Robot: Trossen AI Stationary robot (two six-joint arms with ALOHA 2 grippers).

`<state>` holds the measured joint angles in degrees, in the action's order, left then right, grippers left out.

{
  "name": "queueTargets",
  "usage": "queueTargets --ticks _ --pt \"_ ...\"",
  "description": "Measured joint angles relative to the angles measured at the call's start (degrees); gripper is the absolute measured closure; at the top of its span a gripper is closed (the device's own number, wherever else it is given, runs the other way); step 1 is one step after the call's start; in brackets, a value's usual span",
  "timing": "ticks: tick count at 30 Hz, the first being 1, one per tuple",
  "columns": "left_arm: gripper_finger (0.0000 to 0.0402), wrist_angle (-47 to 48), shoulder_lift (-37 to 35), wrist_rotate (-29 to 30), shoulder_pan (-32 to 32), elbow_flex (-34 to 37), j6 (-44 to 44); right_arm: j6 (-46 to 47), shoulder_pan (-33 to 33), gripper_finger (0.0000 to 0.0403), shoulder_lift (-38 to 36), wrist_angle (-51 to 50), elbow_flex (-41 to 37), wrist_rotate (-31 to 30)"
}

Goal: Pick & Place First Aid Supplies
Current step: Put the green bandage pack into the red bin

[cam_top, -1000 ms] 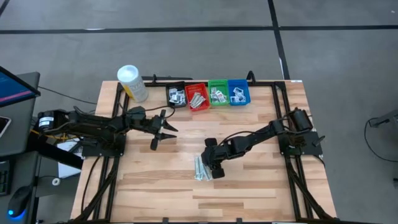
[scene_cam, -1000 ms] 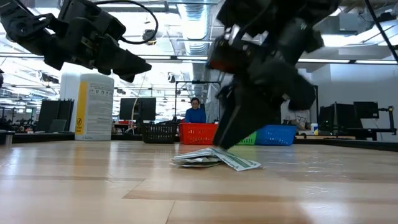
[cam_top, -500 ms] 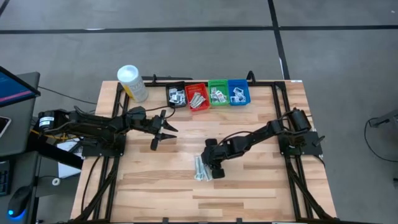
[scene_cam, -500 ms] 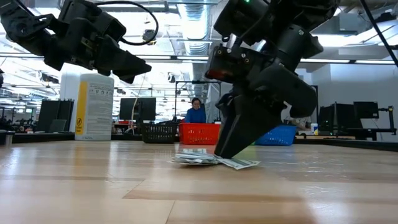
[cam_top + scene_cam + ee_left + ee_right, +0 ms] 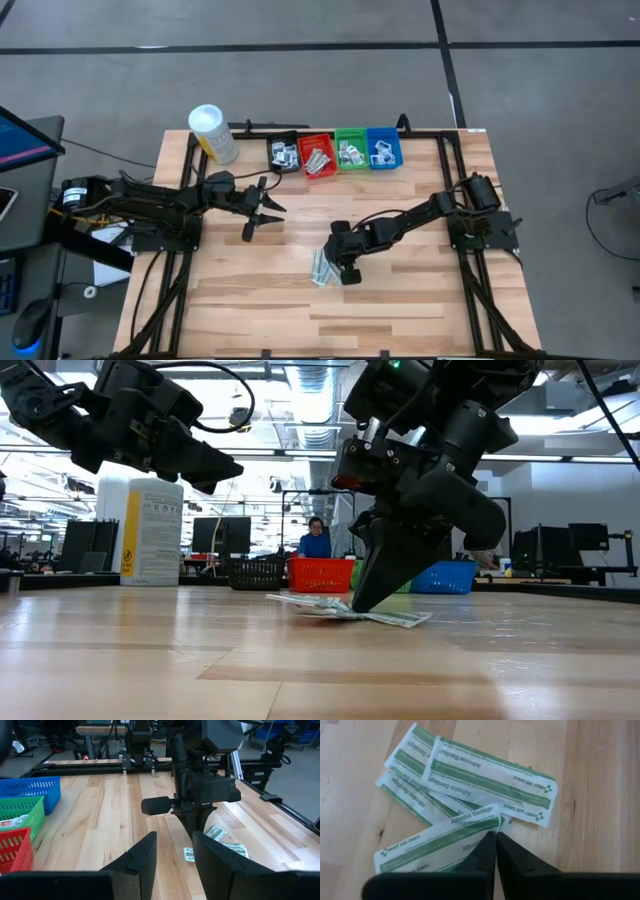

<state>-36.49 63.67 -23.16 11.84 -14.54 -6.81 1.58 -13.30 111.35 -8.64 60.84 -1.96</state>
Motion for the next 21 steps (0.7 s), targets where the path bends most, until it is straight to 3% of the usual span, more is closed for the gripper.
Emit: queueTargets --ticks 13,21 --pt "0.0276 0.00 0.01 0.00 0.00 -0.01 0.16 -0.63 -0.07 0.0402 -2.85 -6.83 2.09 -1.21" --pt "0.0276 -0.30 0.04 -0.02 0.01 -0.03 1.51 -1.91 -0.15 0.0402 -8.84 -7.06 2.32 -9.49"
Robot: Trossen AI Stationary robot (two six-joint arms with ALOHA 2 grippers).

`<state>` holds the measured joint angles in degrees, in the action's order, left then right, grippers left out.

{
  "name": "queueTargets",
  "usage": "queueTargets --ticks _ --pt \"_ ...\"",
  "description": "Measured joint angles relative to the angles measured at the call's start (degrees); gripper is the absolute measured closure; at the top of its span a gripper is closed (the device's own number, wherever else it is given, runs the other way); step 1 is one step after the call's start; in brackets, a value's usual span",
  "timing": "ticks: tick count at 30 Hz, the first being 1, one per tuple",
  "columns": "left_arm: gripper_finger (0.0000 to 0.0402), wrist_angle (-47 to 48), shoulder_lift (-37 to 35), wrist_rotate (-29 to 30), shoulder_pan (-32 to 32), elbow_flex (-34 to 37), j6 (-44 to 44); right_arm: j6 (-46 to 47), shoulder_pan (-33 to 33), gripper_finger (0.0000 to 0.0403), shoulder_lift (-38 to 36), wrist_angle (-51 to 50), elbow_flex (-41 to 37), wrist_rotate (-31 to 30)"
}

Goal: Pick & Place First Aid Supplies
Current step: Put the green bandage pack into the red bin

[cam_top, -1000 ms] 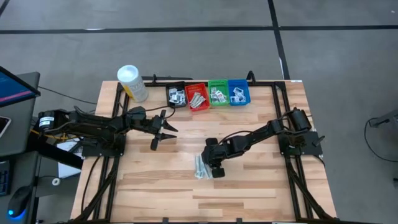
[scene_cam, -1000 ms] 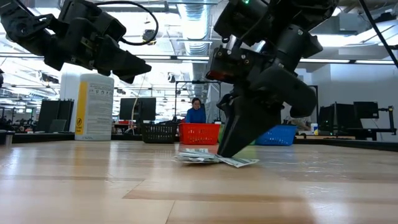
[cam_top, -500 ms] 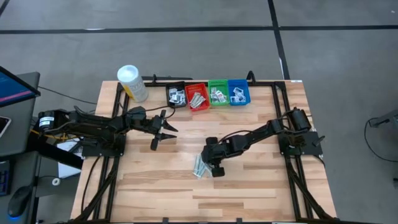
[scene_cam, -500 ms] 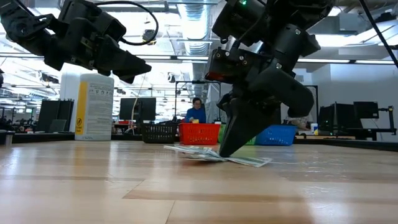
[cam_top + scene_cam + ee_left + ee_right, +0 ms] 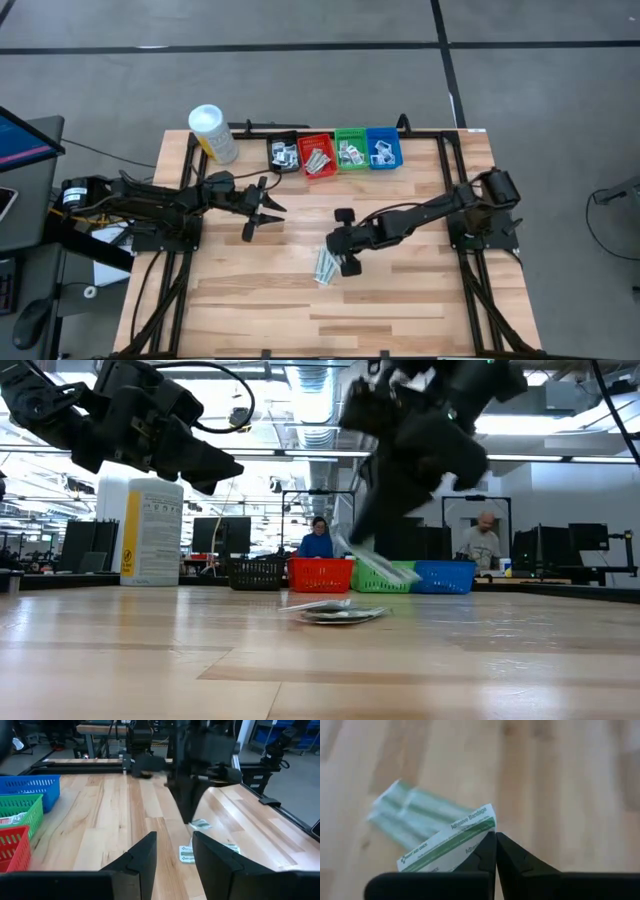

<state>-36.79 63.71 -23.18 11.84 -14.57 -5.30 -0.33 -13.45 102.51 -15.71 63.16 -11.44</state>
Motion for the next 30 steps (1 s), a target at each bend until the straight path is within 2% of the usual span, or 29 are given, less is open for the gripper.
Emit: queueTargets --ticks 7,11,15,20,30 --pt "0.0276 -3.26 0.01 0.88 -2.10 -0.02 1.80 -2.99 0.54 0.0402 -3.46 5.19 0.04 -17.24" --pt "0.0276 -7.11 1.46 8.49 -4.75 -0.04 4.01 -7.09 1.41 0.0402 -3.90 11.98 0.05 -25.40" --pt "0.0276 -13.35 6.15 14.85 -6.38 -0.07 7.25 -12.44 2.22 0.0403 -3.90 19.60 0.09 -31.68" --pt "0.0276 -19.10 13.57 18.86 -6.09 -2.08 13.01 -16.41 3.14 0.0403 -3.90 26.54 0.11 -34.24" --pt "0.0276 -21.53 22.88 19.10 -6.11 -7.83 16.63 -18.72 4.22 0.0403 -3.93 28.93 0.11 -35.17"
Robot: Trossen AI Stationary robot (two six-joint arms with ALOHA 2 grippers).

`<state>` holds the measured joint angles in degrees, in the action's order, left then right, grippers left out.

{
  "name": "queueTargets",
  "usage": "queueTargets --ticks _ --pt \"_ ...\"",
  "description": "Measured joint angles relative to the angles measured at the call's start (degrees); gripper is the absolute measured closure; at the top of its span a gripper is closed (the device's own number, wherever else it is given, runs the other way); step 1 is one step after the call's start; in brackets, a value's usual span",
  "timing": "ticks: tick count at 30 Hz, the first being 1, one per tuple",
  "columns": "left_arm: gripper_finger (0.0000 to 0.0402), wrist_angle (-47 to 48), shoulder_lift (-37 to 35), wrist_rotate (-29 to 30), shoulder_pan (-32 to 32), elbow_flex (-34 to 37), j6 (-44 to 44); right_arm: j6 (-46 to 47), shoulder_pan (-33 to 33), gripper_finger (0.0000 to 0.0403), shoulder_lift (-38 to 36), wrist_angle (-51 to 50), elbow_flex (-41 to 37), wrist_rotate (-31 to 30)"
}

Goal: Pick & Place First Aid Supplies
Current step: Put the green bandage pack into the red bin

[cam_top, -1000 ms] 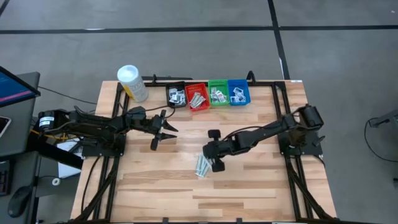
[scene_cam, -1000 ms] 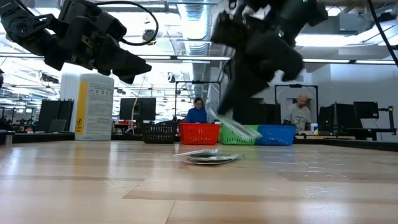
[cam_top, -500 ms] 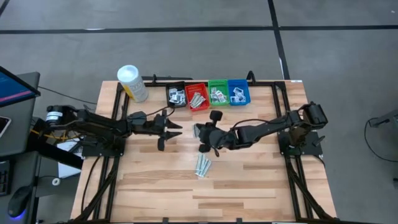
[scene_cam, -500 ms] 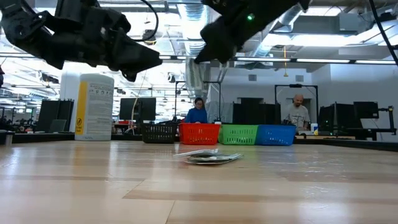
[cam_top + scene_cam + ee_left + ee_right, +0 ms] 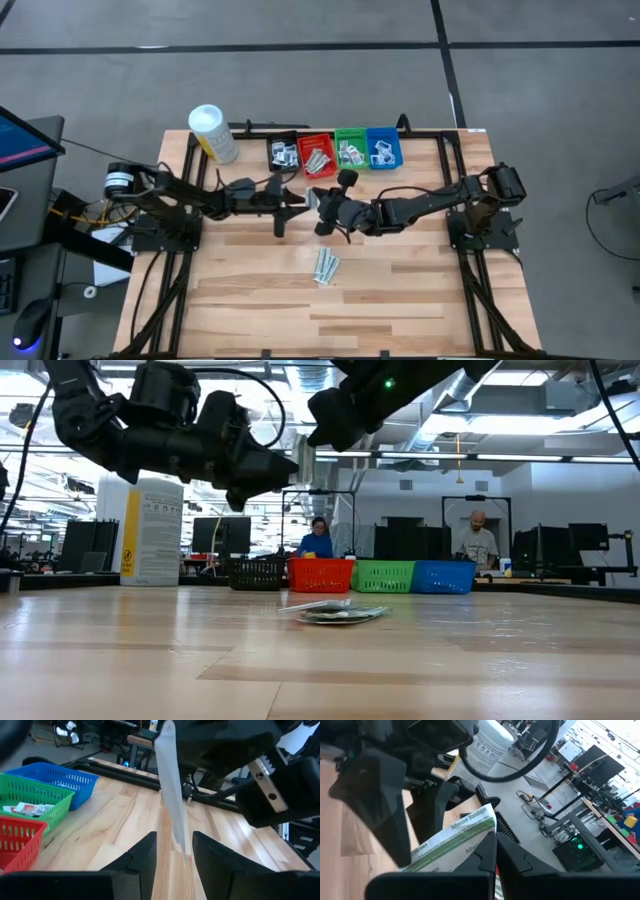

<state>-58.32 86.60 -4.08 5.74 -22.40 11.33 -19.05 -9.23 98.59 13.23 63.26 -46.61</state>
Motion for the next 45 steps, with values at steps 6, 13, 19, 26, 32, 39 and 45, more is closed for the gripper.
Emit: queueTargets --ticks 6,13,19,26,32,39,45 --pt "0.0276 0.00 1.28 0.92 0.00 -0.52 0.09 -0.98 -0.02 0.0403 0.00 1.42 0.00 0.00" --pt "0.0300 -0.75 1.17 1.53 0.02 -0.52 -2.33 -1.05 -0.02 0.0403 -0.02 1.61 0.00 1.83" --pt "0.0390 -0.86 1.17 1.52 1.27 -0.52 -3.91 -1.05 -0.02 0.0403 -0.07 2.23 0.00 5.71" --pt "0.0397 -0.75 1.15 1.83 3.90 -0.52 -6.02 -3.60 -0.17 0.0358 -0.09 -0.23 0.00 6.26" --pt "0.0398 -0.46 1.15 4.71 7.99 -0.97 -8.73 -3.81 -0.11 0.0276 -0.09 -6.61 0.00 3.39" --pt "0.0396 2.53 3.73 4.73 13.70 -6.14 -10.97 5.09 0.67 0.0226 -0.09 -17.54 0.00 4.57" --pt "0.0394 6.97 11.98 3.40 17.91 -15.11 -11.04 13.95 2.31 0.0233 -0.07 -19.87 -3.48 9.59"
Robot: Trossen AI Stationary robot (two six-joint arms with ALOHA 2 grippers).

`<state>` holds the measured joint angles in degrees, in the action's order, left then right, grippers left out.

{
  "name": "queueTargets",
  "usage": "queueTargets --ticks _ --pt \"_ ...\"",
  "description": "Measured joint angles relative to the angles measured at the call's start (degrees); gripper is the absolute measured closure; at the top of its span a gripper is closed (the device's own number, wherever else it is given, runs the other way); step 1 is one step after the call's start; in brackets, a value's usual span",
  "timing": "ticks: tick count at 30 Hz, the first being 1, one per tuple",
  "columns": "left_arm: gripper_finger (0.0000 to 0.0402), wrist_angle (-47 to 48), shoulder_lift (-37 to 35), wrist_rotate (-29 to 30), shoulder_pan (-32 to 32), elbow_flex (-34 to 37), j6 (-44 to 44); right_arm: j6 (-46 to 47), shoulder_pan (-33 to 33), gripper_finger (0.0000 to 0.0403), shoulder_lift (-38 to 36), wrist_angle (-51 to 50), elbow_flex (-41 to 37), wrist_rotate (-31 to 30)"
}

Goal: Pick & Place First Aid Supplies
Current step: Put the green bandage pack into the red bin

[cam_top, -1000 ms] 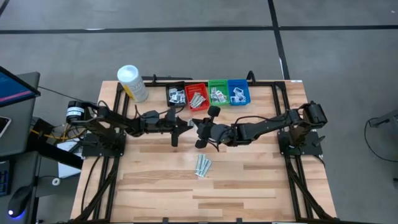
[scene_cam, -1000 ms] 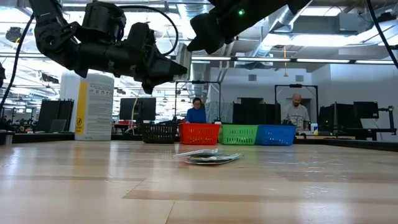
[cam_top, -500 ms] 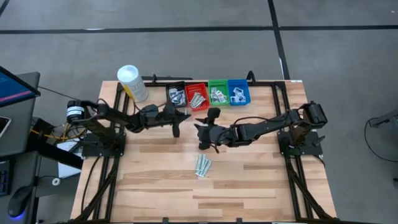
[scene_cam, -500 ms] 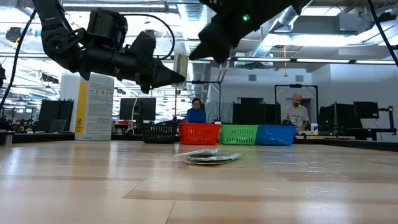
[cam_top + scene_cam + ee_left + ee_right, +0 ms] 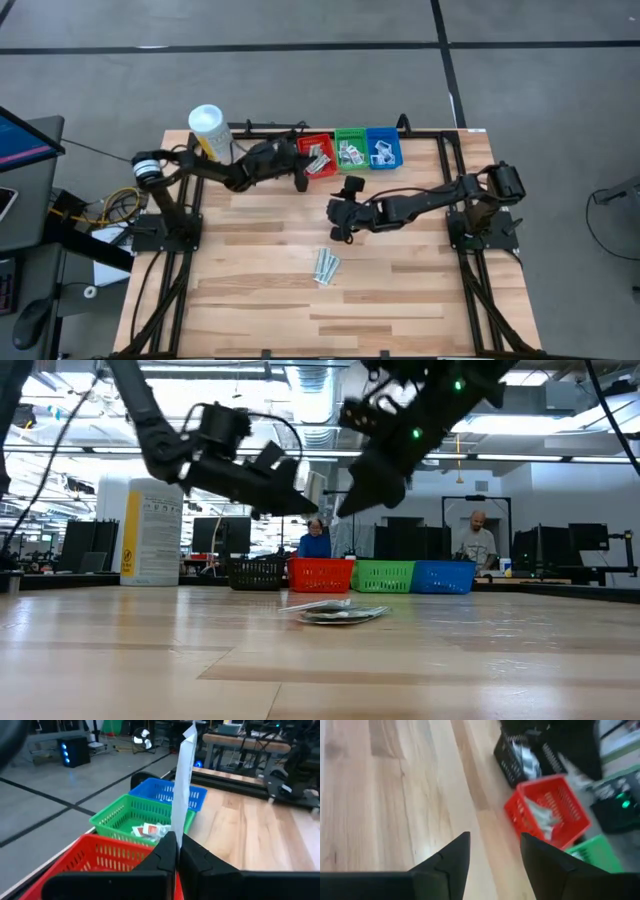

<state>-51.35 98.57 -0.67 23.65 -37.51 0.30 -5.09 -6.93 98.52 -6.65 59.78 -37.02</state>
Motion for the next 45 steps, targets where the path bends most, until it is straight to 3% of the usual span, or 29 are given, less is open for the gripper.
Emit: queueTargets --ticks 7,14,20,29,34,39,45 --pt "0.0393 0.22 6.36 -7.50 3.57 -5.22 3.69 6.56 0.20 0.0262 0.04 1.99 -5.12 2.70" --pt "0.0389 0.31 8.17 -6.97 4.86 -5.32 4.75 10.03 -0.19 0.0277 0.04 3.16 -7.05 2.74" --pt "0.0344 0.06 7.41 -7.25 4.48 -5.30 4.74 11.84 -0.17 0.0267 0.04 3.66 -7.14 3.74" --pt "0.0278 0.54 7.29 -7.12 4.49 -4.59 4.55 11.77 -0.17 0.0224 0.04 7.13 -7.14 14.43" --pt "0.0278 0.79 5.74 -7.59 4.49 -2.18 3.65 11.14 -0.19 0.0210 0.04 7.93 -7.14 24.07" --pt "0.0288 0.77 0.15 -15.30 3.93 2.01 1.87 9.54 -0.22 0.0207 1.71 10.48 -7.14 33.06" --pt "0.0295 0.75 -8.04 -19.88 -0.67 9.36 0.23 9.21 -0.13 0.0213 7.44 13.56 -7.08 34.24"
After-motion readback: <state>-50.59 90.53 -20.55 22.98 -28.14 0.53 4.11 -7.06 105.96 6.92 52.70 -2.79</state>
